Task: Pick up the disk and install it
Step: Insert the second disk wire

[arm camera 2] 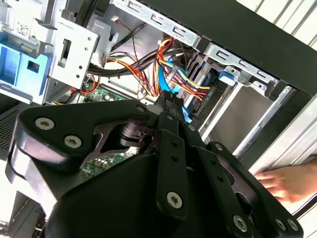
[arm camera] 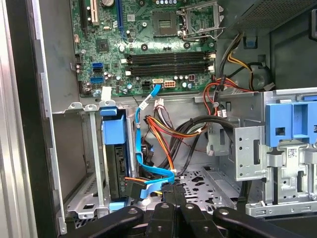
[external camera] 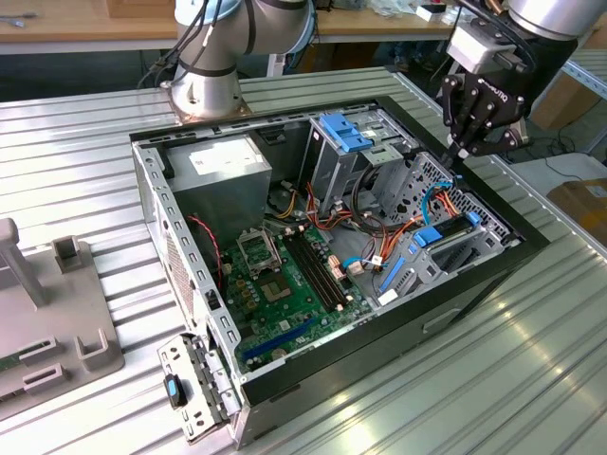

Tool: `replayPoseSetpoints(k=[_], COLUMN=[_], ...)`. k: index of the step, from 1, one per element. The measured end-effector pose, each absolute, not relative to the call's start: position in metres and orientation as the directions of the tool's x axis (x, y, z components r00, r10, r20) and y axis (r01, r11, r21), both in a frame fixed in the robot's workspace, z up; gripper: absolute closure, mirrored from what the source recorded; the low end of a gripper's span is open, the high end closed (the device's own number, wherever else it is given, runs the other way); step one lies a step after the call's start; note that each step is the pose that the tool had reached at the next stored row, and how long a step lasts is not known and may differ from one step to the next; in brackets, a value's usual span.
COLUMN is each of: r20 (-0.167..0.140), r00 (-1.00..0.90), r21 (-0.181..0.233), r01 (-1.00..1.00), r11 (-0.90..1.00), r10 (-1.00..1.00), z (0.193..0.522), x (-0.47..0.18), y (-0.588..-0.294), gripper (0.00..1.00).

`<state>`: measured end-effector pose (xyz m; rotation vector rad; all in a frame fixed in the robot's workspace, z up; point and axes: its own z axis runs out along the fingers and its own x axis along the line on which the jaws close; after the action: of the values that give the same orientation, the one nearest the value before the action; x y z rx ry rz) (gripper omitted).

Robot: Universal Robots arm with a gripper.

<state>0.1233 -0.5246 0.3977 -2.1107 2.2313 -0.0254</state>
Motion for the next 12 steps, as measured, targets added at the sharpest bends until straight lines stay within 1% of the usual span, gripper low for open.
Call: replayPoseSetpoints(k=[3, 4, 5, 8, 9, 10, 12], r20=[-0.039, -0.039, -0.039, -0.039, -0.039, -0.040, -0.040], r00=[-0.054, -0.054, -0.054, -0.054, -0.054, -0.054, -0.054], r21=[-0.060, -0.060, -0.060, -0.060, -0.060, -0.060, -0.060], r01=[-0.997, -0.997, -0.997, -0.997, -0.997, -0.997, -0.997], r11=[0.057, 0.056, 0.057, 0.057, 0.057, 0.057, 0.057], r10=[-0.998, -0.998, -0.998, -0.998, -0.998, -0.998, -0.998], z=[0.3977, 0.3977, 0.3977, 0.3977, 0.3977, 0.3978, 0.4038], x=[0.1232, 0.1232, 0.1231, 0.1230, 0.1230, 0.1230, 0.1230], y=[-0.5246, -0.5246, -0.5246, -0.5246, -0.5246, -0.5245, -0.5243], gripper=[0.89, 0.76, 0.76, 0.58, 0.58, 0.52, 0.52])
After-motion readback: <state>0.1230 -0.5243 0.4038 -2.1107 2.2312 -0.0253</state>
